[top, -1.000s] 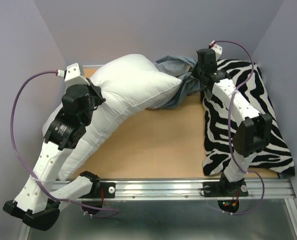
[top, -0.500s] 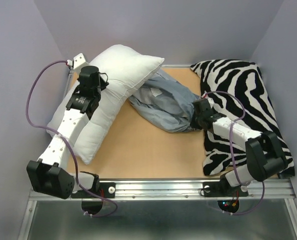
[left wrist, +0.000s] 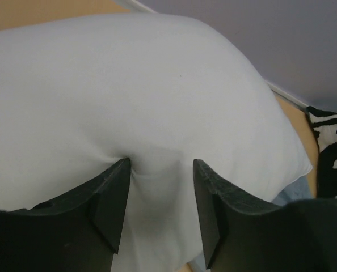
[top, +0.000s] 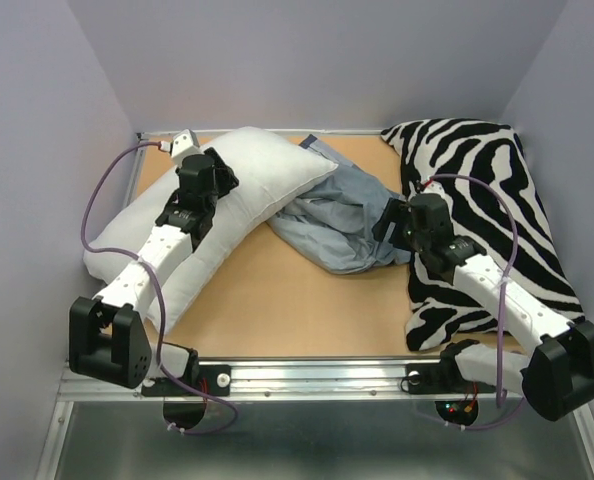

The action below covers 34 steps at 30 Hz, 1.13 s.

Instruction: Remove the pillowcase from the pillow

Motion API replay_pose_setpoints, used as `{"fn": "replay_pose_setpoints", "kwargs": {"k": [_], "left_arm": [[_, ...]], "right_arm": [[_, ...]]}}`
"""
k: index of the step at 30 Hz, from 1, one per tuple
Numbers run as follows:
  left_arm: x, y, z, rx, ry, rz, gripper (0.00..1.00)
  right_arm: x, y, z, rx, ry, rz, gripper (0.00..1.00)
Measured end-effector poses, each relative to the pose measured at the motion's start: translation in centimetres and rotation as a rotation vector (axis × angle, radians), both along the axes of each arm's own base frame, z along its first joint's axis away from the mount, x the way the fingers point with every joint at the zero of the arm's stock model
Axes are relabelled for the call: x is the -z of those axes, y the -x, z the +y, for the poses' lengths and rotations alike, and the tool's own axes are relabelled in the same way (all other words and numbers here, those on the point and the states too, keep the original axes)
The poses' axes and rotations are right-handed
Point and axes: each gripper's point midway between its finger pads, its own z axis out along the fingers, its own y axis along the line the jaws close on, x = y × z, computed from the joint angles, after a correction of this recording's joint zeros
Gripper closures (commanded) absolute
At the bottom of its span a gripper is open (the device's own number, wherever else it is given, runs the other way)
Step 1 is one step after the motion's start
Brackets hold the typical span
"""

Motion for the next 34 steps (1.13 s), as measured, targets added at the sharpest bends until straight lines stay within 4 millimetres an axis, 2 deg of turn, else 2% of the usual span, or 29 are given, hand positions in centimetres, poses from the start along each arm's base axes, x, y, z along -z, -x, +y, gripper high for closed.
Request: {"fn": "replay_pose_setpoints", "kwargs": {"k": [1, 3, 4, 7, 12, 14, 17, 24, 30, 34], "left_arm": [[-0.4, 0.1, -0.1, 0.005, 0.001, -0.018, 0.02], [-1.2, 0.8, -0.4, 0.026, -0.007, -0.038, 0.01], [-2.1, 1.3, -0.6, 0.037, -0.005, -0.058, 0.01], [-4.9, 2.8, -0.7, 0.069, -0.002, -0.121, 0.01], [-10.5, 6.8, -0.3, 0.129, 0.007, -0.252, 0.01], [-12.7, 8.7, -0.3, 0.169, 0.007, -0.311, 0.01], [-14.6, 11.1, -0.2, 0.216, -0.008, -0.367, 0.01], [-15.4, 15.3, 0.7, 0.254, -0.046, -0.407, 0.01], [-15.1, 17.6, 1.5, 0.251, -0.052, -0.439, 0.01], [-15.2, 17.9, 1.6, 0.254, -0.055, -0.446, 0.01]], "right_arm": [[-0.5, 0.1, 0.1, -0.007, -0.004, -0.006, 0.1], [-1.5, 0.1, 0.2, -0.018, -0.006, -0.018, 0.06], [-2.3, 0.0, 0.3, -0.026, -0.01, -0.034, 0.0], [-4.6, -0.2, 0.7, -0.049, -0.024, -0.075, 0.0], [-8.3, -0.3, 1.2, -0.084, -0.054, -0.152, 0.0], [-9.3, -0.2, 1.3, -0.09, -0.062, -0.175, 0.0], [-9.9, 0.0, 1.2, -0.094, -0.065, -0.192, 0.0], [-10.9, 0.6, 0.9, -0.094, -0.074, -0.218, 0.0], [-10.8, 0.7, 0.8, -0.092, -0.071, -0.216, 0.0], [-10.9, 0.8, 0.7, -0.086, -0.072, -0.219, 0.0]]}}
